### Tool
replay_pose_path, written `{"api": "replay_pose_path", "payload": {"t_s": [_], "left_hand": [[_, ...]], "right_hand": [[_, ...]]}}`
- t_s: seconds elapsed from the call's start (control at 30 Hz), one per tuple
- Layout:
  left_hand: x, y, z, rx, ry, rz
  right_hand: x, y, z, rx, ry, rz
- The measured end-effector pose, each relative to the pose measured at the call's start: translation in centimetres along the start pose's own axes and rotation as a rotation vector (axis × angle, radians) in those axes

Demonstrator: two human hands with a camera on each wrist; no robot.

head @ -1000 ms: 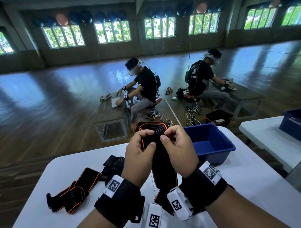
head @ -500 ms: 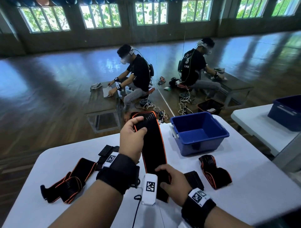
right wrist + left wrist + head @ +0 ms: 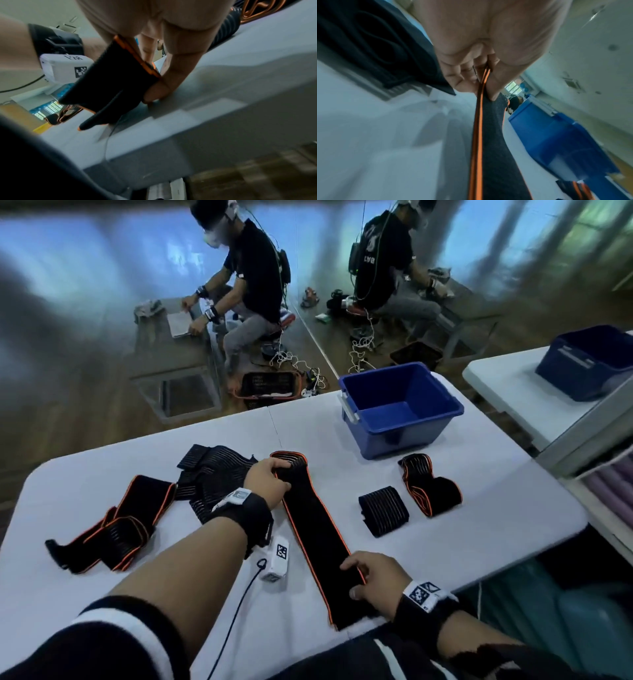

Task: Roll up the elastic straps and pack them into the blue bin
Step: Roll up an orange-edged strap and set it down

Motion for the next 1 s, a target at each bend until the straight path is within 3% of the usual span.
{"api": "replay_pose_path", "payload": {"t_s": [0.33,0.5,0.63,0.83,1.0], "left_hand": [[1.2,-1.4,2.4,0.051,-0.052,0.501],[2.0,-1.0,2.0,-0.02,-0.04,0.438],[3.0,0.1,-0.4,-0.13,-0.223,0.315],[5.3,0.3,-8.7,0.159,-0.412,0.372],[8.1,-1.8,-16.2,0.359,-0.421,0.41]], "right_hand": [[0.7,-0.9,-1.1,-0.039,0.062,-0.178],[1.0,-0.5,-1.4,-0.037,0.106,-0.191],[0.7,0.7,-1.7,-0.054,0.179,-0.156],[-0.2,1.2,-2.4,0.032,0.239,-0.162],[-0.5,0.9,-2.7,0.112,0.263,-0.103]]}}
Point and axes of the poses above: each hand's wrist, its own z-axis towards the middle knuckle, its own y-axis out of the back of the hand, x = y × z, the point moved 2 cm from there along z, towards the middle knuckle, and after that the axes turned 14 degrees about y, right-handed, at the moved point
